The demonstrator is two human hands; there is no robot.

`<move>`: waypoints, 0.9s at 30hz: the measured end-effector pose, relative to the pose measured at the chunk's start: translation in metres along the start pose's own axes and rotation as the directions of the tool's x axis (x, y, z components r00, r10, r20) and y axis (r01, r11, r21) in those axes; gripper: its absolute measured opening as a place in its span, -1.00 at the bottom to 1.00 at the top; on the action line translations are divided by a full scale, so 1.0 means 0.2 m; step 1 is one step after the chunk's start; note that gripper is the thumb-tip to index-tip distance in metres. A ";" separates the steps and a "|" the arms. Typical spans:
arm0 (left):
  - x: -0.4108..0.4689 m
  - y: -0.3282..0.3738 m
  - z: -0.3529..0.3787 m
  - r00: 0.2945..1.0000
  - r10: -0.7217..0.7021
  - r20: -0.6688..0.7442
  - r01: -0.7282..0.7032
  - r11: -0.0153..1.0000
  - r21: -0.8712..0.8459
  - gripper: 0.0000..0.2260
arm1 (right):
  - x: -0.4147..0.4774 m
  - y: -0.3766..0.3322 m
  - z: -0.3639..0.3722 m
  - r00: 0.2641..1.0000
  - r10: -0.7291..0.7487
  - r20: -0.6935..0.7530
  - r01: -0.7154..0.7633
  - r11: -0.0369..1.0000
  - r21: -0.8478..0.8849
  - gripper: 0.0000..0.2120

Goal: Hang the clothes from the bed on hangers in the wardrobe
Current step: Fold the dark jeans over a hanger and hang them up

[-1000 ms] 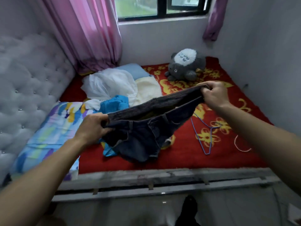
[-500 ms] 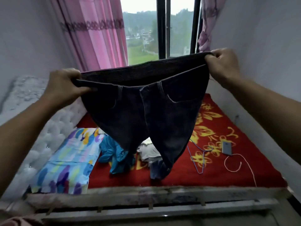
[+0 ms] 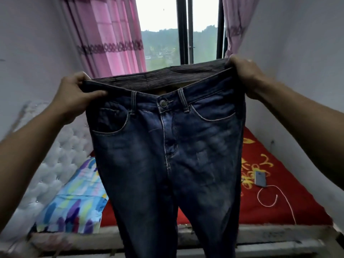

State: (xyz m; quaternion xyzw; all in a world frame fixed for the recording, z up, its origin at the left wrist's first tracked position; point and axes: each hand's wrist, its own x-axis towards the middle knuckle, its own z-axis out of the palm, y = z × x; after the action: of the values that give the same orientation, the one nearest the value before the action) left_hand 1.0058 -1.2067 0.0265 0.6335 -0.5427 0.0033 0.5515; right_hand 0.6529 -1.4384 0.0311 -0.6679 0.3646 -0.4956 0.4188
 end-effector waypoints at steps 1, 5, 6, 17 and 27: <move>0.01 -0.05 0.04 0.999 -0.032 0.019 0.032 0.999 -0.013 -0.72 | 0.00 0.05 0.01 0.990 0.027 0.139 -0.028 1.000 0.005 -0.54; 0.06 -0.36 0.19 0.981 -0.171 0.093 0.173 0.985 -0.018 -0.72 | 0.08 0.31 0.06 0.870 0.174 0.462 -0.077 0.972 -0.222 -0.20; 0.08 -0.45 0.23 0.970 -0.204 0.129 0.207 0.978 -0.012 -0.71 | 0.11 0.40 0.10 0.856 0.219 0.468 -0.068 0.946 -0.317 -0.20; 0.23 -1.48 0.73 0.685 -0.468 0.559 0.505 0.857 0.100 -0.71 | 0.43 1.44 0.48 0.810 0.438 0.389 -0.279 0.873 -0.400 -0.81; 0.53 -2.11 1.42 0.703 -0.598 0.384 0.498 0.800 0.334 -0.76 | 0.94 2.23 0.74 0.824 0.538 0.178 -0.446 0.809 -0.383 -0.91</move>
State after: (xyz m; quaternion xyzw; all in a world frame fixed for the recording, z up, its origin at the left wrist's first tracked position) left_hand 1.1727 -1.5613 -0.3153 0.8009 -0.4418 -0.2597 0.3098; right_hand 0.8099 -1.7504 -0.3352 -0.6715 0.5403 -0.2026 0.4648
